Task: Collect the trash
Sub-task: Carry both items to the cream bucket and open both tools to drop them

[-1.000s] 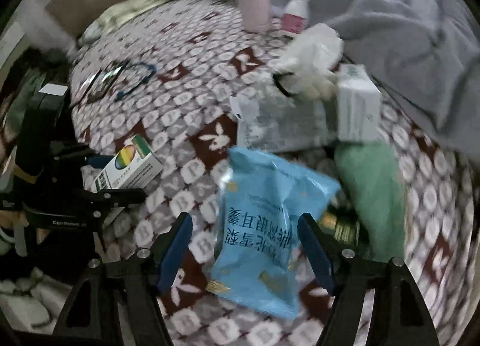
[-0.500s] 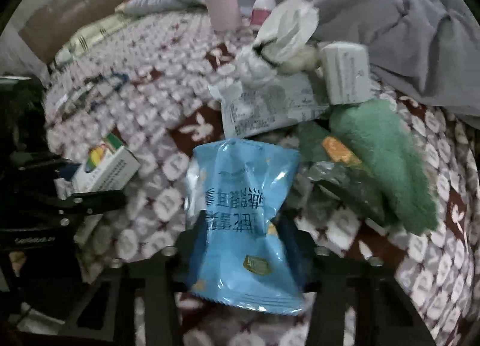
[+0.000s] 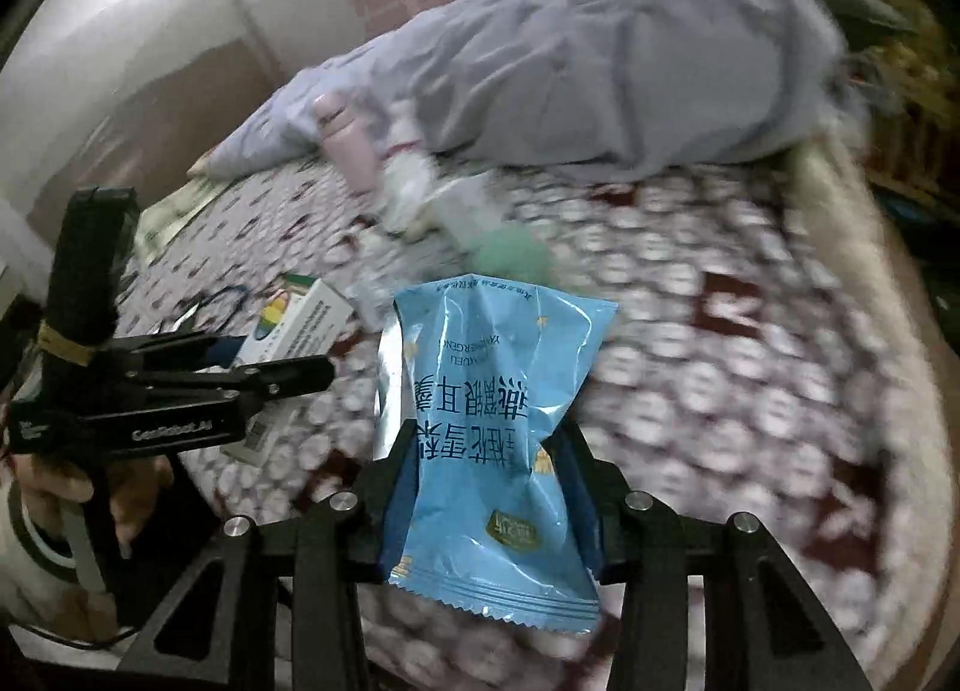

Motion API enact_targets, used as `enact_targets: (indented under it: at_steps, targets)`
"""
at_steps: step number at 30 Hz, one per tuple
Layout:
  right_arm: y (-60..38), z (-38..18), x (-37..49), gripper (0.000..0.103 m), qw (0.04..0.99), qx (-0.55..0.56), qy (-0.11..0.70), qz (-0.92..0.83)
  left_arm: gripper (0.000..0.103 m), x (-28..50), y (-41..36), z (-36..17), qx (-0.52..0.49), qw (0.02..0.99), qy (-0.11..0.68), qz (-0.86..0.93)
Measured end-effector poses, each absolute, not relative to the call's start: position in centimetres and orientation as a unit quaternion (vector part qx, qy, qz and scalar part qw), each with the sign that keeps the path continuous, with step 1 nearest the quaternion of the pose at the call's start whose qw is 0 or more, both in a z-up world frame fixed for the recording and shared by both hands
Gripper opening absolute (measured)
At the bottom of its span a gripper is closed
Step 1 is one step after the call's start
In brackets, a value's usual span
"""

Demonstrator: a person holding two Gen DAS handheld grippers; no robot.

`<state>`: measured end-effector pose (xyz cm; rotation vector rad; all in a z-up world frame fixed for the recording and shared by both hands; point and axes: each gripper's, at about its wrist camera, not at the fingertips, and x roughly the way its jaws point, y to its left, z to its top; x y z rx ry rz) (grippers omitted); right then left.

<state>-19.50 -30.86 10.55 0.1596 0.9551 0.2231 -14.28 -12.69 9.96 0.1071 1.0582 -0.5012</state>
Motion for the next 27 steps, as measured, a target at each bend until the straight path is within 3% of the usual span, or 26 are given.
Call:
enact_targets:
  at_steps: [27]
  targets:
    - [-53.4, 12.5, -32.9, 0.044, 0.881, 0.174, 0.401, -0.183, 0.049, -19.2, -39.5, 13.6, 0.109, 0.763, 0.465, -0.436]
